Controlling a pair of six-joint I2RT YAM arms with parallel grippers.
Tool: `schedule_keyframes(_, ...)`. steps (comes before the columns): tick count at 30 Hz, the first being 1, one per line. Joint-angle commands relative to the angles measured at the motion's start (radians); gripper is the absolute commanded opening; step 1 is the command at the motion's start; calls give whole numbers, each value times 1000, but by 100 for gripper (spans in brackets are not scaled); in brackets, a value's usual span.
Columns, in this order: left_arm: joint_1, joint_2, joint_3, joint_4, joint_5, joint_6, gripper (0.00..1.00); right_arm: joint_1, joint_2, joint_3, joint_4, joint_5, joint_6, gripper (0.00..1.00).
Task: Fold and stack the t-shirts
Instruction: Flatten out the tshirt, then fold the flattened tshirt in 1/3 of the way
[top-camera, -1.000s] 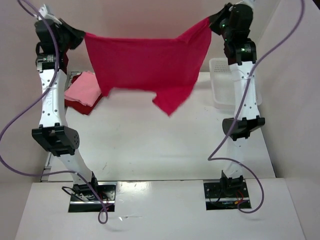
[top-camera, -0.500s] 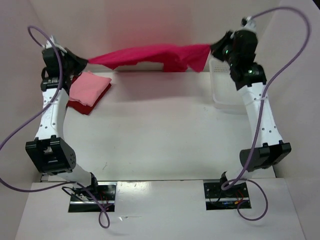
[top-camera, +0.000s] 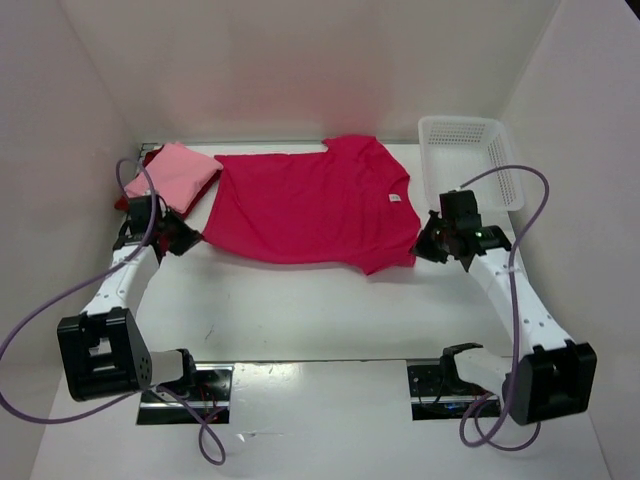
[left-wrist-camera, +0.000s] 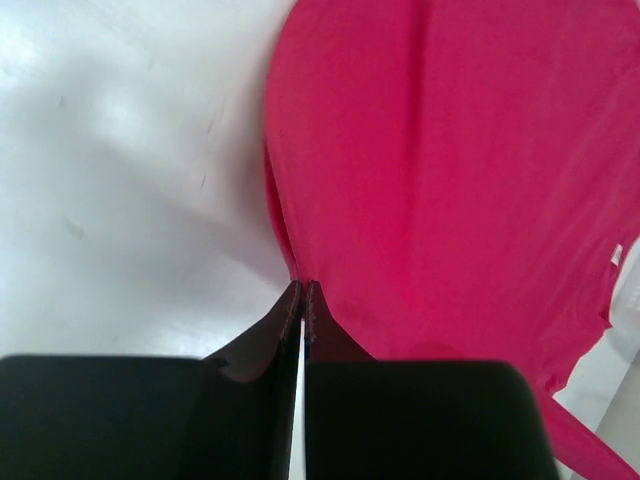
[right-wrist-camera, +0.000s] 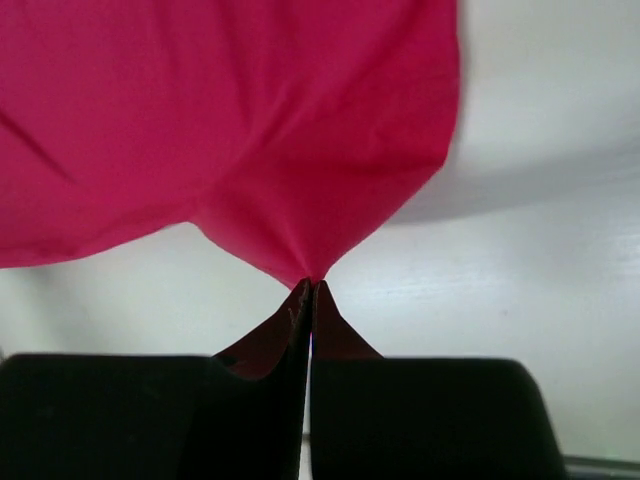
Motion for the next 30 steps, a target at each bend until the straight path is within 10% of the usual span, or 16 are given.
schedule_keyframes(1, 5, -84, -52, -39, 19, 12, 2, -4, -108, -23, -96, -69, 58, 0)
schedule_keyframes(14, 5, -195, -54, -230, 59, 31, 2, -4, -194, -24, -302, -73, 81, 0)
schedule_keyframes(30, -4, 236, 209, -15, 13, 22, 2, -24, 422, 365, 146, 55, 3, 0)
